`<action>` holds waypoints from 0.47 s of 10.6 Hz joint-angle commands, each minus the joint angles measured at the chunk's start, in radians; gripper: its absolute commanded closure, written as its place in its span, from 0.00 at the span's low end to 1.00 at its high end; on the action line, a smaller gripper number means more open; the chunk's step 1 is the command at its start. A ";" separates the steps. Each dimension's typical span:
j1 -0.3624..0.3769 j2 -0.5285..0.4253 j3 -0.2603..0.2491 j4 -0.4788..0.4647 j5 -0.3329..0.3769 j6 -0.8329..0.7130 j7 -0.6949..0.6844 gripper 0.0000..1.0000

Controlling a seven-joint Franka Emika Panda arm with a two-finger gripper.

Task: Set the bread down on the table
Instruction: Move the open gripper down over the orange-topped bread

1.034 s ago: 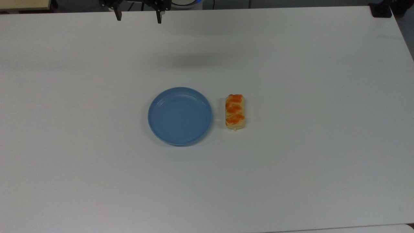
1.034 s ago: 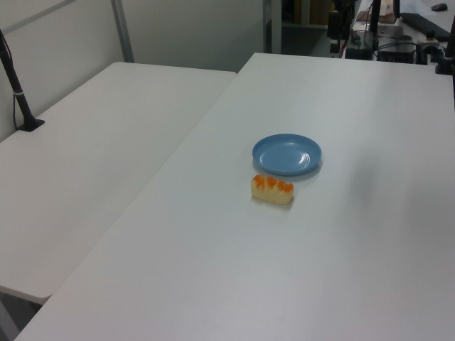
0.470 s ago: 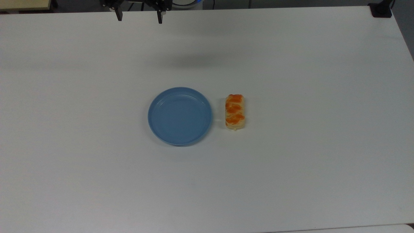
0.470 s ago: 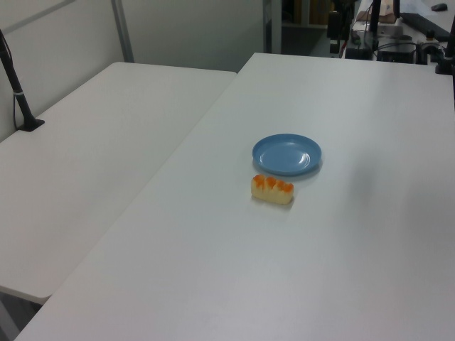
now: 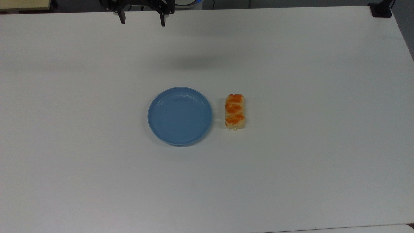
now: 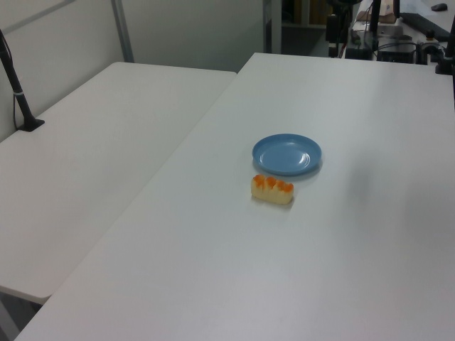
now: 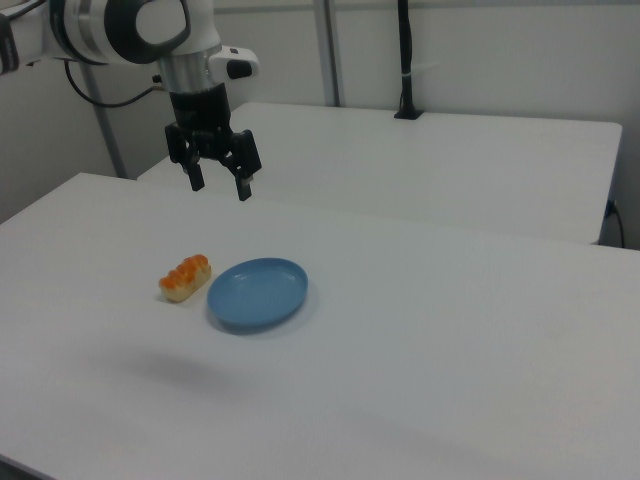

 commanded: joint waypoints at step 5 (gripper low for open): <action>0.109 0.093 0.002 -0.011 0.024 0.102 0.137 0.00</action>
